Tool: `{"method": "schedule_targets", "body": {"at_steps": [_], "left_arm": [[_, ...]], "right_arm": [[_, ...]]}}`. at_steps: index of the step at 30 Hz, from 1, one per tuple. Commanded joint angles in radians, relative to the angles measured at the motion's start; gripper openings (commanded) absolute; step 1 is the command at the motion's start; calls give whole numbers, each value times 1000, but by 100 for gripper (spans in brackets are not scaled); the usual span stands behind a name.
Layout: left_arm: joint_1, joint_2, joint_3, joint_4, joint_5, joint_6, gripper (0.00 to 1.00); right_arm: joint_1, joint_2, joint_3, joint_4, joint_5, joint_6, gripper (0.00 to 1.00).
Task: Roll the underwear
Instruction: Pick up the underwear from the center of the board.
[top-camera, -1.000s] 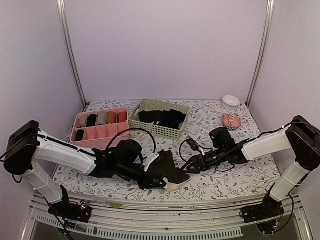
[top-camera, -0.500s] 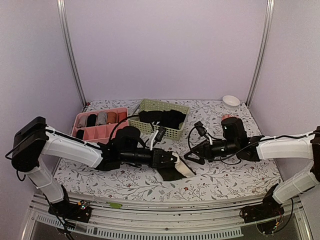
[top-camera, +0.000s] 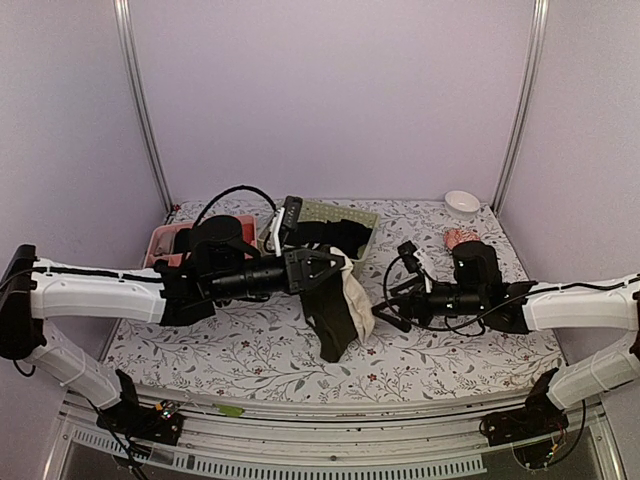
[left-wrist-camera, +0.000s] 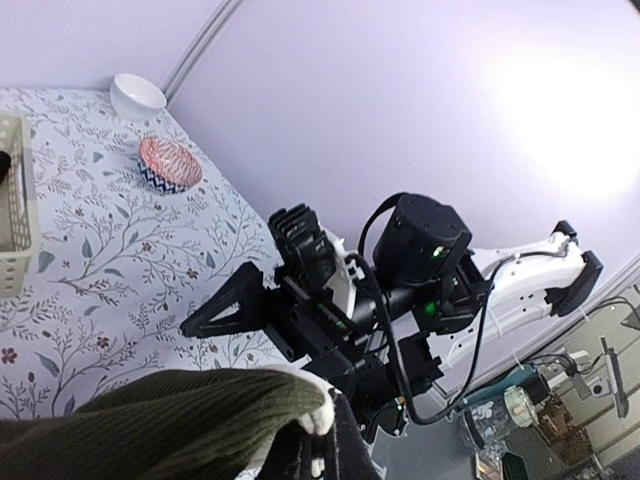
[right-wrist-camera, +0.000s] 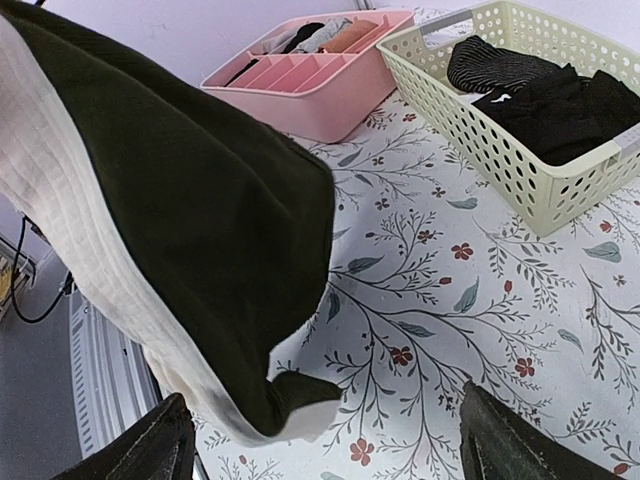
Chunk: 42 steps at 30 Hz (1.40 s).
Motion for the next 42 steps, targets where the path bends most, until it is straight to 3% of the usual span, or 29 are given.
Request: {"method": "schedule_targets", "body": {"at_steps": [1, 10, 22, 31, 36, 42], "left_arm": [[11, -41, 28, -74, -87, 52, 0], [23, -80, 59, -138, -132, 83, 0], [25, -83, 56, -126, -133, 64, 0], [24, -73, 56, -101, -124, 52, 0], [25, -99, 52, -113, -131, 56, 0], [25, -114, 49, -113, -137, 63, 0]], "right_arm": [[1, 17, -26, 67, 26, -3, 93], [16, 67, -118, 278, -2, -23, 94], [186, 138, -44, 478, 350, -129, 99], [322, 304, 104, 600, 655, -284, 100], [325, 340, 120, 619, 852, -298, 84], [324, 347, 58, 671, 802, -356, 66]]}}
